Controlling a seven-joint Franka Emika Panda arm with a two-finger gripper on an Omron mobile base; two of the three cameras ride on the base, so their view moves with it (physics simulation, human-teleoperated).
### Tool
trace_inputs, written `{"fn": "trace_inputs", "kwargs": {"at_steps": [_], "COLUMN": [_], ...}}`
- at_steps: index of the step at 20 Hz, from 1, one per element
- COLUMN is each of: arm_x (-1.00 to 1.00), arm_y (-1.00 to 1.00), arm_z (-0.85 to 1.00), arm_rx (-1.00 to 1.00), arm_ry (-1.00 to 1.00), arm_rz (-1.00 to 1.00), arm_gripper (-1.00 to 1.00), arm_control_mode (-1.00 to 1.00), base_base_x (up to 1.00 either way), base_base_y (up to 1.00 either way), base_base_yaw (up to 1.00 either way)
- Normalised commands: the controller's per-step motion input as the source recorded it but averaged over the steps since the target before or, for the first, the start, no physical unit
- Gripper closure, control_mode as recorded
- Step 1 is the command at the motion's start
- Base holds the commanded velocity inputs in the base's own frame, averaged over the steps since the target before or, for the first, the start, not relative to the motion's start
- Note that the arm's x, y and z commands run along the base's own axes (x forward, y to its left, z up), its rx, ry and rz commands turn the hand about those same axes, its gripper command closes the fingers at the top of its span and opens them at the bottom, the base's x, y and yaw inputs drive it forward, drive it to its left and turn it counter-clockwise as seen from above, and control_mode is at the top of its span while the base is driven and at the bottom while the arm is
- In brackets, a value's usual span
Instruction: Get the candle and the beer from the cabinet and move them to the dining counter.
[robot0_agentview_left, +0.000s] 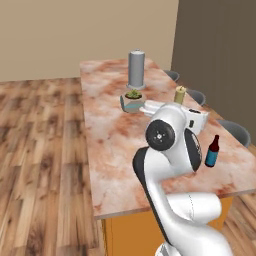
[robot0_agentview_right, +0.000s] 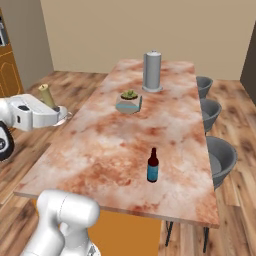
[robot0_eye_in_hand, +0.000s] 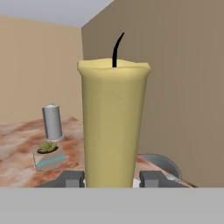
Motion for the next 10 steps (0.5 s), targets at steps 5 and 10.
{"fn": "trace_inputs", "kwargs": {"at_steps": [5,10], "arm_x": [0.16,0.3], "arm_y": [0.3,0.37], "arm_z": [-0.38,-0.34], "arm_rx": [0.0,0.0], "arm_ry": [-0.01,0.0], "arm_rz": [-0.01,-0.2], "arm_gripper": [1.0,1.0], "arm_control_mode": [-1.0,-1.0], "base_base_x": [0.0,0.0], "base_base_y": [0.0,0.0], "base_base_yaw": [0.0,0.0]}}
